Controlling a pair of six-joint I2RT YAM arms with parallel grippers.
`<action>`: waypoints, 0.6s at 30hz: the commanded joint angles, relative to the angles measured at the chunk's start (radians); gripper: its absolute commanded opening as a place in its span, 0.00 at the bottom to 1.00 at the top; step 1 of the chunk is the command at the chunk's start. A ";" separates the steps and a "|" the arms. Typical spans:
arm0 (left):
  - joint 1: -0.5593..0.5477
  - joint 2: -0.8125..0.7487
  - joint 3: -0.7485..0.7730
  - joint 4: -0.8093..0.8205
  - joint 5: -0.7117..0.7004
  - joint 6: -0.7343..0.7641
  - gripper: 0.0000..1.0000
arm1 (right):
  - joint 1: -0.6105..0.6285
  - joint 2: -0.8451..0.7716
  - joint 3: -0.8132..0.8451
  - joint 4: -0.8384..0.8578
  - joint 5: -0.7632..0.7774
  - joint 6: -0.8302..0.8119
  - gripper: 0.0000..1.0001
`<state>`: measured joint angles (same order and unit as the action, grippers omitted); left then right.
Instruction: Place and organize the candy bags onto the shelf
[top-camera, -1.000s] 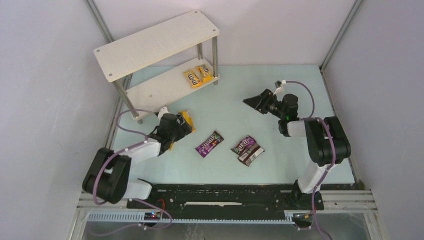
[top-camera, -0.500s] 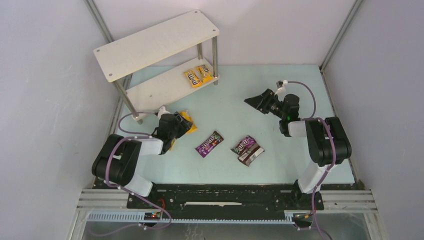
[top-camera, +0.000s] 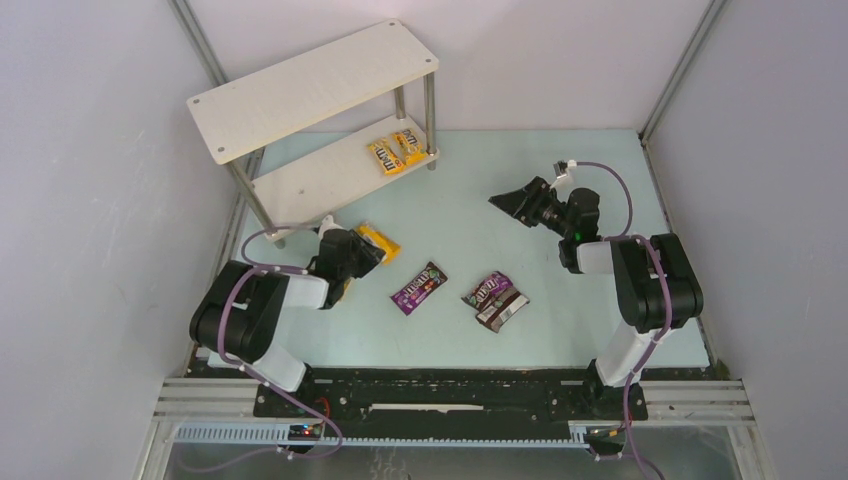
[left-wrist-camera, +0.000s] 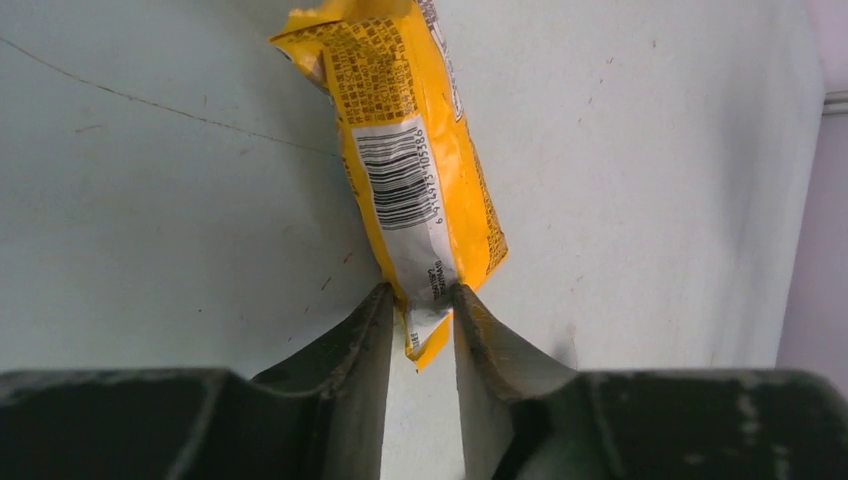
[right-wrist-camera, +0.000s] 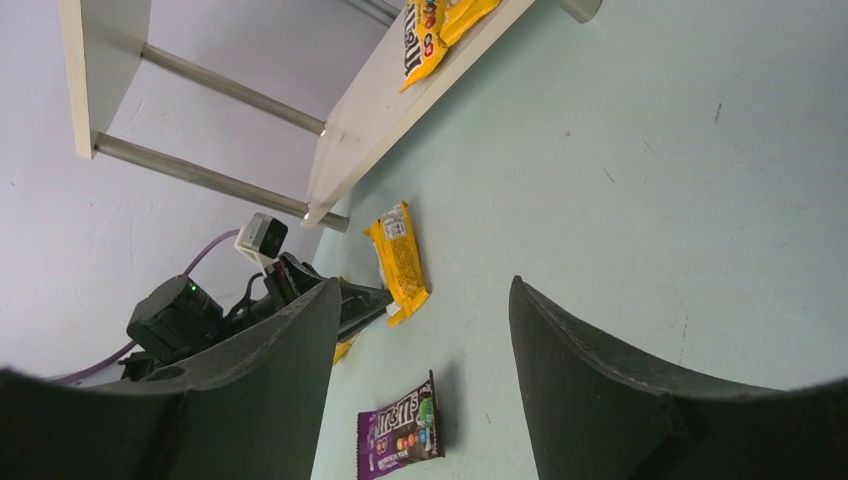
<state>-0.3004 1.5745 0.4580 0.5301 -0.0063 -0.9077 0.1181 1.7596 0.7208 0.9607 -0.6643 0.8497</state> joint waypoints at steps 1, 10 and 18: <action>0.006 0.005 -0.018 -0.015 0.014 0.006 0.31 | -0.006 -0.015 -0.004 0.029 -0.004 -0.006 0.71; 0.006 -0.071 -0.011 -0.080 -0.037 0.058 0.18 | -0.009 -0.011 -0.004 0.032 -0.006 0.000 0.71; -0.004 -0.172 0.015 -0.187 -0.122 0.129 0.07 | -0.011 -0.006 -0.004 0.036 -0.007 0.008 0.71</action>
<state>-0.3008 1.4727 0.4564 0.3988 -0.0578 -0.8467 0.1112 1.7596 0.7208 0.9611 -0.6643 0.8532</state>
